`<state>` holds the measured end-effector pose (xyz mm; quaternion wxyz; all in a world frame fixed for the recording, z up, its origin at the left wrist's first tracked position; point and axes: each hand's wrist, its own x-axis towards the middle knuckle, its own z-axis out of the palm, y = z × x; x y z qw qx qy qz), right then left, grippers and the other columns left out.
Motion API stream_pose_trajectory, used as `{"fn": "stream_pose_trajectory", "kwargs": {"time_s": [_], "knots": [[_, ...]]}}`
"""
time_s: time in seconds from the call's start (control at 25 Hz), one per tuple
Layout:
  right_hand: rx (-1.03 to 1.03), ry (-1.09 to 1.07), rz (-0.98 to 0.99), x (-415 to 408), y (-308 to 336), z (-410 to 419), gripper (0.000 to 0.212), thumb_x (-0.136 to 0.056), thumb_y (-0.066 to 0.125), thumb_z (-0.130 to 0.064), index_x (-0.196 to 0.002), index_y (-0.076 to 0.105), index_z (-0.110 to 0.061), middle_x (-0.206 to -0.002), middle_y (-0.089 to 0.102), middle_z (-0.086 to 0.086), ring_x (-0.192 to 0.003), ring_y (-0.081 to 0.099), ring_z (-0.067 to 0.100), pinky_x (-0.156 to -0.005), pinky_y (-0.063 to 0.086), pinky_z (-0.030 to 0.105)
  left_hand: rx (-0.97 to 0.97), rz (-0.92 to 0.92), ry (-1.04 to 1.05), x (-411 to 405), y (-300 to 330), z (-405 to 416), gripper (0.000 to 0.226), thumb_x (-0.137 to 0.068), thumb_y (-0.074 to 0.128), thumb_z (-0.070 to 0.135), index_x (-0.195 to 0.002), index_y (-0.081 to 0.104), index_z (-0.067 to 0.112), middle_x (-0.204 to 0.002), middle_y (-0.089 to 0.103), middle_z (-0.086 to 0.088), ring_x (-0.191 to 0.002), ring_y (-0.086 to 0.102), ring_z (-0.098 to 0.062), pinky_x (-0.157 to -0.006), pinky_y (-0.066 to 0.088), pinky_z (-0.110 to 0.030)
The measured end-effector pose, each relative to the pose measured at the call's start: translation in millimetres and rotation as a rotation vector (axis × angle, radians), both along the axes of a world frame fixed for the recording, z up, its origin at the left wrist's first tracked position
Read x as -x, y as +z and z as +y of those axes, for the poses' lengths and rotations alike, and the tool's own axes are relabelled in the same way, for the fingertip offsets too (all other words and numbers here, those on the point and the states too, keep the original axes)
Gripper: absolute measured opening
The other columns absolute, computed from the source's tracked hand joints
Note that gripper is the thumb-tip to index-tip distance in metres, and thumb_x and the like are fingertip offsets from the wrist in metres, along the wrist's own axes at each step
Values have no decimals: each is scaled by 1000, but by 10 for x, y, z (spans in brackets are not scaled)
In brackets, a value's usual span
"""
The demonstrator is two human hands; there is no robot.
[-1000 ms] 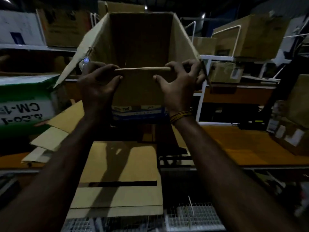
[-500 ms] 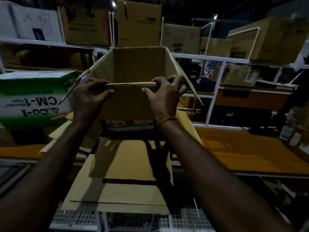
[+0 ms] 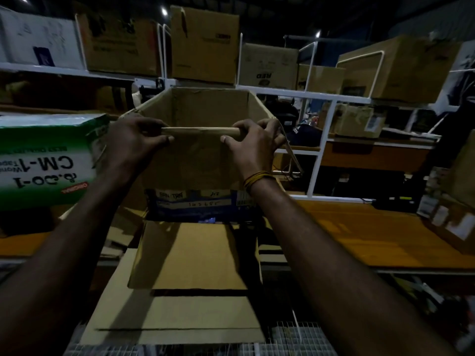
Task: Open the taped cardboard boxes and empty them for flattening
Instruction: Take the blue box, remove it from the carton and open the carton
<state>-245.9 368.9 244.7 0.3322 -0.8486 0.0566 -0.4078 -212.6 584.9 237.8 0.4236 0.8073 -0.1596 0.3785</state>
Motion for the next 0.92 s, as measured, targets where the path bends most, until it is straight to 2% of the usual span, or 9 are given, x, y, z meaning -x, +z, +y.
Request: {"fn": "stream_pose_trajectory", "kwargs": {"time_s": [0.08,0.2,0.28,0.44,0.6,0.68,0.84,0.92], "knots": [[-23,6,-13,-8,-25,-59,31,-80,77,-44,-108,68,-33,-131,33,3,-120,29,25,-85,28,27,-24,-7,15,20,46,-47,37,-78,80,22,-113,71,12,-113,69,-7,-100,65,-17,-83,58,-40],[-37,-1,-10,-15,-69,-99,30,-81,76,-45,-108,69,-34,-132,33,3,-120,29,25,-84,31,29,-33,38,23,53,120,-149,35,-79,79,19,-113,71,12,-112,68,-1,-98,60,-10,-80,53,-28],[-66,21,-3,-19,-50,-97,29,-81,77,-43,-106,69,-33,-133,32,2,-118,28,23,-84,34,30,-19,63,3,59,153,-144,32,-80,78,16,-111,71,13,-113,68,-2,-96,58,-7,-78,51,-25],[-97,28,18,-48,6,-117,28,-78,79,-43,-101,70,-32,-131,33,2,-111,26,19,-95,40,34,-54,89,11,44,212,-65,35,-79,79,18,-112,71,13,-114,68,-1,-96,58,-5,-69,45,-15],[-129,-46,125,-83,-119,-133,30,-79,78,-46,-103,70,-31,-138,34,7,-124,31,32,-84,31,30,-72,156,-4,-94,234,-163,33,-80,78,19,-112,71,15,-116,70,-2,-97,61,-6,-78,53,-24],[-141,-67,141,-94,-212,-187,29,-78,78,-46,-101,70,-31,-141,33,9,-125,32,35,-83,30,32,-67,194,-23,-164,201,-253,28,-83,76,18,-110,71,13,-116,69,-3,-96,60,-7,-77,52,-24],[-115,-85,174,-103,-279,-299,27,-78,79,-45,-98,70,-29,-142,31,10,-127,31,35,-92,37,38,-40,181,0,-185,0,-373,21,-87,72,21,-107,73,14,-112,69,1,-90,57,-3,-76,49,-22],[-87,-75,205,-133,-283,-258,25,-78,79,-45,-96,70,-30,-141,30,10,-127,29,36,-97,38,43,-29,195,9,-197,-113,-318,18,-88,72,22,-104,74,15,-99,68,8,-78,57,2,-70,50,-21]]}}
